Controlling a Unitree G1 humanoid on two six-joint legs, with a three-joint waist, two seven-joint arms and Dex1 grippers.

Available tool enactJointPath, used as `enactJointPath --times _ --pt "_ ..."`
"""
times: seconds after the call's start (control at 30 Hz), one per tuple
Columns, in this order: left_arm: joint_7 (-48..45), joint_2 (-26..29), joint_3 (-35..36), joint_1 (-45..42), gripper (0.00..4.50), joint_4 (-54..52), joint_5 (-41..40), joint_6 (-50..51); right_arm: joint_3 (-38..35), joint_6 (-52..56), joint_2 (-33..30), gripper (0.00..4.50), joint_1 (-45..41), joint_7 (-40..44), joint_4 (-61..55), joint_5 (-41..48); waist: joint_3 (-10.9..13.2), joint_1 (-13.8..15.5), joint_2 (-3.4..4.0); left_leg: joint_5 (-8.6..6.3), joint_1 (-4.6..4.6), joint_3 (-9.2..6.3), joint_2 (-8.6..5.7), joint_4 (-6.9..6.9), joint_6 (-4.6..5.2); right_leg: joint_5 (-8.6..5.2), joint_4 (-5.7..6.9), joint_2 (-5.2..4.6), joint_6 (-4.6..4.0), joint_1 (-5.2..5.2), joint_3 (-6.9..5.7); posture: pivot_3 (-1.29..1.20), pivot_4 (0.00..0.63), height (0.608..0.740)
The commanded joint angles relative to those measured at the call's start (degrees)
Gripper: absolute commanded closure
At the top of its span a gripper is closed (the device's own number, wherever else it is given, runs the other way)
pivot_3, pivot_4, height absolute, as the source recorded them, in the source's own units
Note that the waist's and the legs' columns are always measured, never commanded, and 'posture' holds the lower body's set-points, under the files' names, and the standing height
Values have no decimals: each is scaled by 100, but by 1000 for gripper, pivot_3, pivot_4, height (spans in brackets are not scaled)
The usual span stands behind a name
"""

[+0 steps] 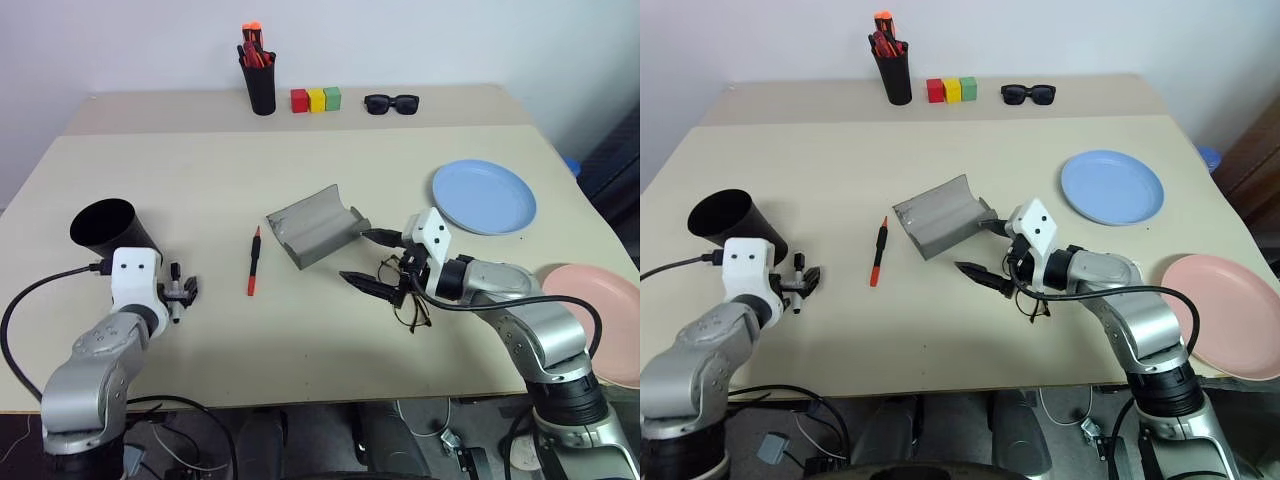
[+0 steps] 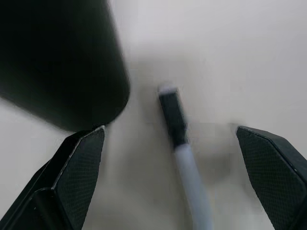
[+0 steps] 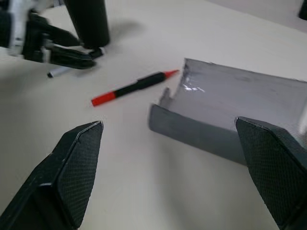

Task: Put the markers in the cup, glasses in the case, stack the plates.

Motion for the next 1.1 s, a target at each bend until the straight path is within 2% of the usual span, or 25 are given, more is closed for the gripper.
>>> enactJointPath --times 0.03,0.17,0.2,0.27,0.5,0.53,0.63,0.77,0.87,0.97,1.1 --pt "150 -122 52 -302 22 70 -1 399 178 -139 -61 0 32 141 -320 4 0 -4 -1 0 0 0 0 0 0 0 0 0 0 0 0 0 150 740" --pt "196 -234 26 -547 22 141 5 878 366 -237 -4 0 35 92 -307 -139 -1 -19 0 0 2 -1 0 0 0 4 2 1 7 0 -1 0 150 740" --pt "216 -285 46 -586 259 157 8 937 391 -256 8 0 36 77 -307 -158 -1 -15 0 0 3 -1 0 0 0 4 3 1 7 0 -1 0 150 740" --pt "222 -322 46 -629 868 181 27 976 429 -280 36 0 43 49 -317 -189 -2 -13 -2 0 3 -1 0 0 0 4 3 1 6 1 -1 0 150 740" --pt "-99 -221 -166 -647 4288 52 -103 963 468 -332 53 0 48 -23 -339 -239 -3 -14 -1 0 5 -2 0 0 0 2 3 1 3 2 -1 0 150 740" --pt "-341 3 -362 -559 4454 -107 -104 643 458 -338 49 0 32 -29 -332 -243 -3 -13 -2 0 5 -1 0 0 0 2 3 0 3 2 -1 0 150 740" --pt "-981 390 -591 -391 4454 -513 -233 -250 404 -340 92 0 -30 -92 -301 -228 -2 -12 -3 0 2 -1 0 -1 -1 1 1 0 1 1 0 0 150 740" --pt "-1673 386 -50 -308 4454 -903 -549 -1904 354 -404 356 0 -203 -393 -99 -301 -1 -8 -4 0 0 -1 0 -1 -1 0 -1 -2 -3 -1 0 0 150 740" --pt "-1343 142 595 -804 4454 -630 -782 -2384 405 -561 707 0 -393 -806 203 -566 -1 -10 -4 1 4 0 2 -1 -1 1 2 1 -6 -1 -1 0 150 740" --pt "-718 94 921 -1356 4454 -272 -386 -3019 452 -728 1040 0 -524 -1013 282 -658 -2 -6 -5 2 3 -2 2 1 -2 3 2 2 -4 1 -1 0 150 740" --pt "-11 163 1232 -1707 4454 269 150 -3744 288 -710 1700 0 -882 -1002 152 -72 -2 -29 -4 2 0 -1 1 -3 -2 14 1 1 19 -3 1 0 150 740"
